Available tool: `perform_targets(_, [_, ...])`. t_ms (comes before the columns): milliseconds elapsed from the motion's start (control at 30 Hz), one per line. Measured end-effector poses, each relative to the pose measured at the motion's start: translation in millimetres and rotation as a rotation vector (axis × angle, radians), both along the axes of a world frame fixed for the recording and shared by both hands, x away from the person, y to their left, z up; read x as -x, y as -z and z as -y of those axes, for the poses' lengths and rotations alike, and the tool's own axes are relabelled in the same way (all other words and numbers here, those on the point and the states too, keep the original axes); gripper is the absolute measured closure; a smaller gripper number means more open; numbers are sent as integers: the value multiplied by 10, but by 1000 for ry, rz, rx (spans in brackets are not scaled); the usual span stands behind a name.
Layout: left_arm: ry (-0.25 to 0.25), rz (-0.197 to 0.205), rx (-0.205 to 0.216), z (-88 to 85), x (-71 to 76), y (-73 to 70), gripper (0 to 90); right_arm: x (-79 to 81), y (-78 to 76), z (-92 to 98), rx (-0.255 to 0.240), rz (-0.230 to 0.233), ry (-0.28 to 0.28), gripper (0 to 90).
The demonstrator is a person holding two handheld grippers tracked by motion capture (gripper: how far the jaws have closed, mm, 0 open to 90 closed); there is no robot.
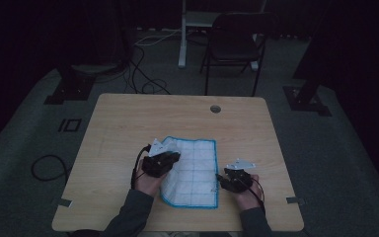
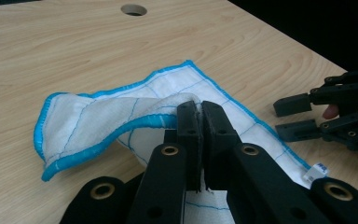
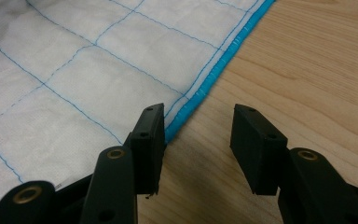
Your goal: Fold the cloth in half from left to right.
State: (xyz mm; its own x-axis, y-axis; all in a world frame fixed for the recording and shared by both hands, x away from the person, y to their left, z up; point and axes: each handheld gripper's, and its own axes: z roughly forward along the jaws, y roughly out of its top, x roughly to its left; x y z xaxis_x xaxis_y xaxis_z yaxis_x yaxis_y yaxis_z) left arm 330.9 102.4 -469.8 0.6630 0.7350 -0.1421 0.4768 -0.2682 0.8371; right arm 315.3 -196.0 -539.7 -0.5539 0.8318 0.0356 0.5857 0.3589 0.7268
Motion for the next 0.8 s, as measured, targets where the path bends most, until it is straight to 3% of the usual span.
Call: perform_targets(800, [74,-10,-17,380,-82,31,876,1,-3,5,3,2,1,542])
